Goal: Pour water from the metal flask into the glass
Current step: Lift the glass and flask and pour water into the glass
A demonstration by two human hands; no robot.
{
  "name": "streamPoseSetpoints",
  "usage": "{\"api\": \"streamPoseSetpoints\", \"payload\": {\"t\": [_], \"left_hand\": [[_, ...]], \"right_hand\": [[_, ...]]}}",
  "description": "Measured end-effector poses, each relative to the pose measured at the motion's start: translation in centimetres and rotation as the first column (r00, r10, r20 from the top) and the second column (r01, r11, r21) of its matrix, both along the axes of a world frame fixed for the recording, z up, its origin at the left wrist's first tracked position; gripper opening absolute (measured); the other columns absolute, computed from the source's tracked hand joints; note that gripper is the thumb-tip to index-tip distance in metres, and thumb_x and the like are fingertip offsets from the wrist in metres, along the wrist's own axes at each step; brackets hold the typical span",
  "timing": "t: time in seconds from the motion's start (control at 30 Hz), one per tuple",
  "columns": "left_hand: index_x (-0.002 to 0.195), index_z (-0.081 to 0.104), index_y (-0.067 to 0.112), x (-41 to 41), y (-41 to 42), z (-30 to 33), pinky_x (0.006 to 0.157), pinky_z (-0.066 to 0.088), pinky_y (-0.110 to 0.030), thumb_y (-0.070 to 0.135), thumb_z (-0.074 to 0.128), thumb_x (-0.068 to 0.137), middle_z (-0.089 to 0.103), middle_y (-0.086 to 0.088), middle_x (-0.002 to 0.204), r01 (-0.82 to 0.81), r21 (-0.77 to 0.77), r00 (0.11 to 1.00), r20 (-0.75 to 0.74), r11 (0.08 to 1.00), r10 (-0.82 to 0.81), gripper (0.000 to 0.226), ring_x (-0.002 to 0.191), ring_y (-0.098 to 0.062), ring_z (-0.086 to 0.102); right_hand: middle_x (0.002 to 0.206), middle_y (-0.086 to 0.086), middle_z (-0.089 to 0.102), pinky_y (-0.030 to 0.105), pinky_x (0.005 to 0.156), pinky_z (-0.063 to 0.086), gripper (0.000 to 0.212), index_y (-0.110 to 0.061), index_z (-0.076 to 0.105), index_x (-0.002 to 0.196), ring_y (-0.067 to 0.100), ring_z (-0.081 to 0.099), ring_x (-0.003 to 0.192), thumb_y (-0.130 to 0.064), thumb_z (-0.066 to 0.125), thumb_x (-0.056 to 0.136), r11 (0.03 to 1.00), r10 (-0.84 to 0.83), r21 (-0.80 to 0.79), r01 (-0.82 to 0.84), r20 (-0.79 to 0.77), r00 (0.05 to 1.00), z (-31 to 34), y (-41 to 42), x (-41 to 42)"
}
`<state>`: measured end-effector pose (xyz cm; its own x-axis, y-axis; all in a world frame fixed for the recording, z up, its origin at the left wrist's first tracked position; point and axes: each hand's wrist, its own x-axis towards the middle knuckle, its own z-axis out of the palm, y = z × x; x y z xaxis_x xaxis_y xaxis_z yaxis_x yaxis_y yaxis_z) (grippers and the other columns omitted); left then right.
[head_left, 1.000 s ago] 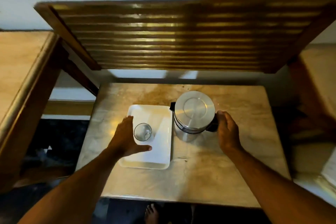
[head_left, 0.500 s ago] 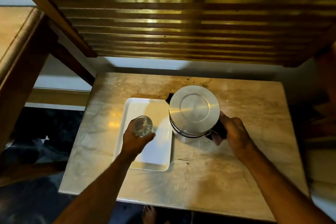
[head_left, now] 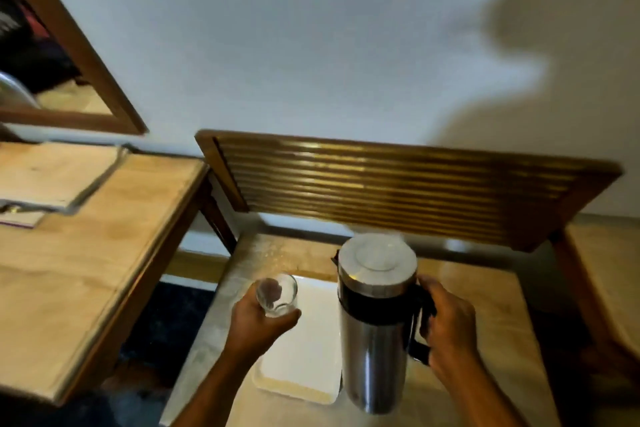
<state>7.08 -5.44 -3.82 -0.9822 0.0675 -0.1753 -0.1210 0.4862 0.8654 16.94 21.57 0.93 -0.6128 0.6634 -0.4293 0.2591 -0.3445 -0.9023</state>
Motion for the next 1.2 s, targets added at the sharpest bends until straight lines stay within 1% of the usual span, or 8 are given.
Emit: {"api": "streamPoseSetpoints", "payload": {"t": [0.13,0.3,0.43,0.53,0.63,0.83,1.03,1.2], "left_hand": [[0.089,0.062,0.038,0.2,0.4,10.6,0.074,0.055,-0.029,0.039,0.093,0.049,0.073,0.007,0.091,0.061,0.021,0.991,-0.121,0.998,-0.058,0.05,0.085,-0.008,0.07],[0.084,0.065,0.038,-0.5,-0.5,21.7,0.055,0.051,-0.01,0.032,0.093,0.051,0.073,0.013,0.078,0.117,0.03,0.967,-0.231,0.993,-0.107,0.043,0.073,-0.001,0.07],[0.094,0.061,0.052,-0.4,-1.2,26.7,0.059,0.053,-0.016,0.043,0.087,0.054,0.07,0.032,0.094,0.235,0.058,0.927,-0.315,0.97,-0.205,0.048,0.082,0.008,0.069],[0.096,0.064,0.04,-0.7,-1.1,29.3,0.073,0.061,-0.028,0.046,0.086,0.06,0.075,0.011,0.094,0.284,0.04,0.901,-0.352,0.958,-0.252,0.042,0.087,-0.005,0.072],[0.099,0.061,0.035,-0.6,-0.9,31.0,0.078,0.063,-0.031,0.047,0.084,0.06,0.073,0.006,0.093,0.313,0.014,0.875,-0.392,0.95,-0.283,0.047,0.086,-0.011,0.072],[0.096,0.059,0.035,-0.5,-0.4,32.3,0.073,0.064,-0.029,0.049,0.085,0.054,0.071,0.007,0.093,0.334,0.023,0.867,-0.401,0.942,-0.298,0.051,0.085,-0.016,0.072],[0.095,0.057,0.037,-0.3,-0.1,32.8,0.076,0.064,-0.03,0.057,0.08,0.049,0.07,0.007,0.092,0.343,0.032,0.86,-0.412,0.939,-0.3,0.054,0.085,-0.015,0.071],[0.092,0.057,0.035,-0.3,-0.2,33.2,0.074,0.064,-0.031,0.059,0.077,0.046,0.069,0.007,0.091,0.337,0.039,0.861,-0.417,0.941,-0.291,0.056,0.083,-0.016,0.071]], "right_hand": [[0.036,-0.01,0.051,0.018,0.035,0.037,0.032,-0.02,0.07,0.051,0.001,0.046,0.036,-0.037,0.067,0.078,0.971,0.186,0.184,-0.153,-0.18,0.966,12.1,-1.6,0.0],[0.062,0.016,0.069,0.036,0.055,0.045,0.043,0.009,0.07,0.071,0.021,0.06,0.058,-0.034,0.075,0.071,0.904,0.324,0.354,-0.24,-0.202,0.924,25.4,-2.8,-2.5],[0.045,0.005,0.061,0.022,0.042,0.037,0.034,-0.004,0.07,0.054,0.014,0.053,0.039,-0.038,0.07,0.055,0.775,0.467,0.525,-0.351,-0.102,0.878,34.3,-3.3,-3.7],[0.06,0.014,0.069,0.042,0.062,0.049,0.037,-0.004,0.073,0.063,0.03,0.065,0.061,-0.039,0.071,0.055,0.653,0.519,0.654,-0.381,-0.02,0.855,39.1,-3.6,-4.6],[0.083,0.02,0.075,0.046,0.068,0.05,0.04,-0.006,0.076,0.073,0.038,0.068,0.079,-0.043,0.069,0.056,0.539,0.545,0.723,-0.432,0.091,0.833,42.3,-4.6,-5.0],[0.043,-0.007,0.045,0.028,0.049,0.031,0.021,-0.022,0.075,0.054,0.009,0.037,0.038,-0.039,0.07,0.065,0.403,0.516,0.773,-0.491,0.251,0.819,46.4,-5.8,-5.0],[0.067,0.009,0.064,0.032,0.057,0.037,0.029,-0.011,0.076,0.067,0.018,0.052,0.061,-0.039,0.071,0.061,0.261,0.507,0.802,-0.537,0.36,0.783,48.3,-6.8,-5.5],[0.039,-0.008,0.046,0.029,0.05,0.032,0.03,-0.013,0.061,0.052,0.014,0.042,0.048,-0.038,0.073,0.065,0.203,0.463,0.817,-0.54,0.406,0.788,48.8,-7.0,-5.7]]}}
